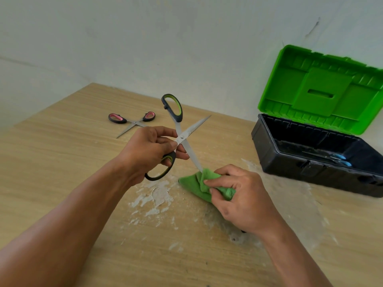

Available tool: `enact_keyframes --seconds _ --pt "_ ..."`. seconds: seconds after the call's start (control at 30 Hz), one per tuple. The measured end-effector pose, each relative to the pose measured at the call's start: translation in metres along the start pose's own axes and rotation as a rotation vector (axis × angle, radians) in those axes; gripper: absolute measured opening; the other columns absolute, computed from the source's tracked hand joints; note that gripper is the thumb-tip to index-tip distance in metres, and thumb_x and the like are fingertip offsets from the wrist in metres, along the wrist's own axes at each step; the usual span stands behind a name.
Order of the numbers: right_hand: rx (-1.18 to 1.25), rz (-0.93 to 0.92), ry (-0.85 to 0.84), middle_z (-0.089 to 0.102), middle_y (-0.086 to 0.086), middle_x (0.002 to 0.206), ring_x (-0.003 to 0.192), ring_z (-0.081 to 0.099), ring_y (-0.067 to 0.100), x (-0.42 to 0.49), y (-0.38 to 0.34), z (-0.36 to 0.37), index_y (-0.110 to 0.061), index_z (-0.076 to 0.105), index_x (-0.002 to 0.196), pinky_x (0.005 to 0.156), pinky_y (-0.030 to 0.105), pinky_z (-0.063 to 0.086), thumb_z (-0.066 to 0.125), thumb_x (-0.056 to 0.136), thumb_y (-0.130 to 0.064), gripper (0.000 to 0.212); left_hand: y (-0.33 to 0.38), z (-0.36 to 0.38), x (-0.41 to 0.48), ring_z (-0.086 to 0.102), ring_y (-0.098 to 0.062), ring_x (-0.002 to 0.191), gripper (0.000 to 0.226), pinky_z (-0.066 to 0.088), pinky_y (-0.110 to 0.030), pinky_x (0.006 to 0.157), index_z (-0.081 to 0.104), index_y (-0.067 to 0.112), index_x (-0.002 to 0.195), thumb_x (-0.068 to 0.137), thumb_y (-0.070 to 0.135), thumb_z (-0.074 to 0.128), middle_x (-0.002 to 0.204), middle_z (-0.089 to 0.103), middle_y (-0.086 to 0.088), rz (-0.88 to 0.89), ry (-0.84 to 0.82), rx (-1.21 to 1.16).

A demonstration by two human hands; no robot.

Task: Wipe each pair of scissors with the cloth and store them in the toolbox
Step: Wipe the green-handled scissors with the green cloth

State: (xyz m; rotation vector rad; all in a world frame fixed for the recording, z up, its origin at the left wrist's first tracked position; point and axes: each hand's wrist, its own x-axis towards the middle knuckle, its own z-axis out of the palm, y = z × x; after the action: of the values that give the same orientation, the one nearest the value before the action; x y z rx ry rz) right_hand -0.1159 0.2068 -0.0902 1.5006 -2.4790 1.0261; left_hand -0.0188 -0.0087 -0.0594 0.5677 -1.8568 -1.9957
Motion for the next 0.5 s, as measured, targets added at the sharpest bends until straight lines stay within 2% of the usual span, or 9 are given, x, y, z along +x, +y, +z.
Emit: enact_keyframes --seconds 0.13,0.23,0.3,0.4,0.5 --pt "-0.110 0.064 0.047 0.070 -0.015 0.097 0.092 0.065 -0.003 0.000 0.003 -0.011 -0.024 0.083 0.085 0.083 -0.001 0.045 0.073 0.075 -0.005 0.023 0.006 -0.009 0.000 0.076 -0.027 0.089 0.022 0.050 -0.019 0.047 0.062 0.003 0.115 0.097 -0.003 0.051 0.092 0.077 -0.017 -0.008 -0.029 -0.054" --pt "-0.172 0.084 0.154 0.069 -0.014 0.098 0.092 0.066 0.001 0.002 0.006 -0.018 -0.021 0.079 0.080 0.083 -0.002 0.043 0.072 0.073 0.004 0.027 0.006 -0.004 -0.003 0.076 -0.026 0.092 0.023 0.052 -0.018 0.047 0.063 0.006 0.115 0.097 -0.002 0.052 0.096 0.077 -0.017 -0.051 -0.113 -0.055" --pt "-0.148 0.096 0.206 0.067 -0.016 0.101 0.094 0.064 0.000 0.002 0.006 -0.020 -0.024 0.070 0.091 0.083 0.001 0.045 0.071 0.074 0.006 0.035 0.003 0.003 -0.004 0.076 -0.027 0.094 0.024 0.052 -0.017 0.047 0.063 0.007 0.116 0.097 -0.002 0.052 0.099 0.077 -0.017 -0.089 -0.180 -0.076" --pt "-0.016 0.201 0.169 0.064 -0.018 0.116 0.106 0.061 -0.002 0.002 0.005 -0.019 -0.031 0.053 0.117 0.086 0.006 0.045 0.079 0.079 -0.005 0.053 -0.003 0.014 -0.006 0.076 -0.026 0.094 0.024 0.051 -0.017 0.047 0.063 0.009 0.116 0.097 -0.001 0.052 0.099 0.078 -0.015 -0.110 -0.236 -0.073" --pt "-0.095 0.223 0.131 0.059 -0.017 0.130 0.116 0.056 -0.003 0.003 0.008 -0.016 -0.027 0.070 0.119 0.094 0.002 0.036 0.087 0.075 -0.014 0.049 -0.008 0.022 -0.008 0.076 -0.026 0.092 0.025 0.051 -0.017 0.047 0.064 0.010 0.116 0.097 -0.001 0.053 0.097 0.078 -0.014 -0.093 -0.252 -0.061"
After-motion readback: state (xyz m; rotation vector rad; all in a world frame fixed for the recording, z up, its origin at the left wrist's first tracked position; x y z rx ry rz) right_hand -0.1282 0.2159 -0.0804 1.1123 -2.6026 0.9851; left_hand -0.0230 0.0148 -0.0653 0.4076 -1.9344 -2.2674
